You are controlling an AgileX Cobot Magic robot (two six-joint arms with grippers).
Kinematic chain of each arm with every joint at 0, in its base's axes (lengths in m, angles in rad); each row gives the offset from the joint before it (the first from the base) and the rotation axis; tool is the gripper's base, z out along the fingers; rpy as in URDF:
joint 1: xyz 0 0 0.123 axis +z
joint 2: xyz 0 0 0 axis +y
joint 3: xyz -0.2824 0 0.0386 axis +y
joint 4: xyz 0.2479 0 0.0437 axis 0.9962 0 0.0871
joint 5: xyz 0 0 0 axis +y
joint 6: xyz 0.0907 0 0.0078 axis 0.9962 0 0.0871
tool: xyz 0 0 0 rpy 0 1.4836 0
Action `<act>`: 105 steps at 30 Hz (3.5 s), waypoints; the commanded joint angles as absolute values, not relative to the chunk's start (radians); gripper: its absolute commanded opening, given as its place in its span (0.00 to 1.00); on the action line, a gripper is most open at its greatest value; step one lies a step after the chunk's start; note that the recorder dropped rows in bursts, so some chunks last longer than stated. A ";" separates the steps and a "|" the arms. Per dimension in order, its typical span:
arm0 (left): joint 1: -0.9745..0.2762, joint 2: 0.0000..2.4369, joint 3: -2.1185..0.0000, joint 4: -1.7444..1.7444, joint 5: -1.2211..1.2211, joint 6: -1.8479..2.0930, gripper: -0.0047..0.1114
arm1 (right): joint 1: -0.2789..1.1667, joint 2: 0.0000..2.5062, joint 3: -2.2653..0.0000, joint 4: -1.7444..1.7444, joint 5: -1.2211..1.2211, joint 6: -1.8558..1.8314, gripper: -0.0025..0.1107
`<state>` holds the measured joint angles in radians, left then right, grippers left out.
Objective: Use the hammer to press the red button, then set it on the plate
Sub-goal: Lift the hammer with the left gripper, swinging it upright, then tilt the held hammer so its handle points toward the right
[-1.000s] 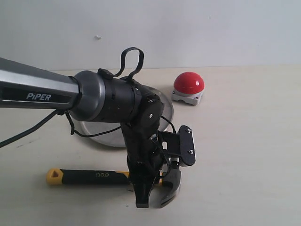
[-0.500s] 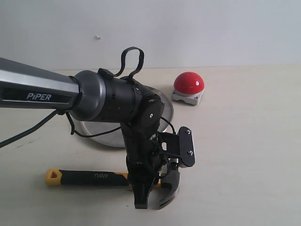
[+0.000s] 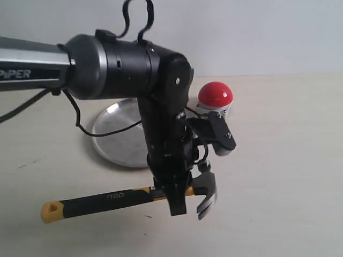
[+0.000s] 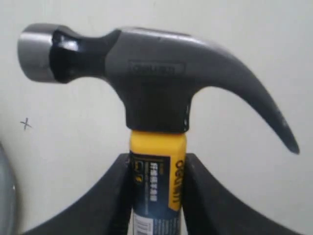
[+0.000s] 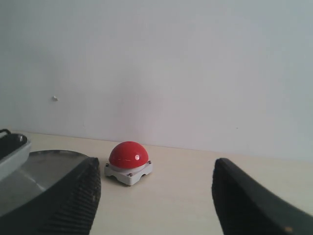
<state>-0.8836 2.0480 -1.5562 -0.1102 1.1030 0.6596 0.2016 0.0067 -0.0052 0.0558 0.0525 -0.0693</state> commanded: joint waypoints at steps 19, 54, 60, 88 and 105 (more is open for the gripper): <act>-0.485 1.751 -1.100 -1.663 0.929 1.373 0.04 | 0.204 0.000 0.000 0.053 0.040 -0.077 0.58; -0.339 1.677 -0.942 -1.744 1.003 1.474 0.04 | 0.204 0.000 0.000 0.055 0.040 -0.077 0.58; -0.339 1.677 -0.942 -1.744 1.010 1.458 0.04 | 0.204 0.000 0.000 0.055 0.040 -0.077 0.58; -0.330 1.677 -1.092 -1.599 0.994 1.270 0.04 | 0.204 0.000 0.000 0.055 0.040 -0.077 0.58; -0.396 1.687 -1.296 -1.056 0.755 0.792 0.04 | 0.204 0.000 0.000 0.051 0.040 -0.077 0.58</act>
<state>-0.3716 1.6990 -1.2585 -1.1620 0.8166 0.9231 0.2016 0.0067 -0.0052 0.0558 0.0500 -0.0693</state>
